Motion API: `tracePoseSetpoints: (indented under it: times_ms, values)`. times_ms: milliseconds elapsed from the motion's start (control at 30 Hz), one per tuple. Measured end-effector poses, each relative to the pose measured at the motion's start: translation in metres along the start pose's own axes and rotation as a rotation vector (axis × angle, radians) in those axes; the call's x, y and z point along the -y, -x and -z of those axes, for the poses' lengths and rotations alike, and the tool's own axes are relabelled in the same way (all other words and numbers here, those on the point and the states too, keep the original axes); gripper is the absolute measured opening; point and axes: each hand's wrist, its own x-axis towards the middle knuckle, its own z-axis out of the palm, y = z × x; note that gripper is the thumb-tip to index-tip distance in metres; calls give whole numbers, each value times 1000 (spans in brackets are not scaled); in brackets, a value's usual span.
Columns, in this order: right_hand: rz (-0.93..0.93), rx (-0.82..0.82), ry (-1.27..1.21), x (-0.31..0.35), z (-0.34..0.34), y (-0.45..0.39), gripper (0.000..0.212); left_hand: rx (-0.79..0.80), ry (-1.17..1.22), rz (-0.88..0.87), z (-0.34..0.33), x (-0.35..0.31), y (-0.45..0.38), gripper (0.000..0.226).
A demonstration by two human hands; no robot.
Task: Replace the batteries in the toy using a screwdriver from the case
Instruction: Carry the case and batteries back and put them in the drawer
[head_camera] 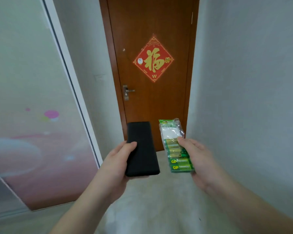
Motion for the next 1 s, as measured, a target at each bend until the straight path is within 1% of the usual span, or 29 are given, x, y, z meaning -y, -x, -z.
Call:
tracePoseSetpoints:
  times_ms: [167,367,600,800,1000]
  values:
    - [21,124,52,26,-19,-47,20,-76,-22,-79,6,-31,-32,22]
    - [47,270,72,67,-38,-110,19,-177,39,-160,-5,-65,-67,24]
    - [22,407,52,90,-68,-170,17,-315,66,-244,-4,-94,-102,16]
    - [8,488,24,90,-113,-206,17,-435,88,-287,26,-112,-124,18]
    - [-35,557,-6,77,-180,-230,19,-529,110,-323,80,-126,-145,17]
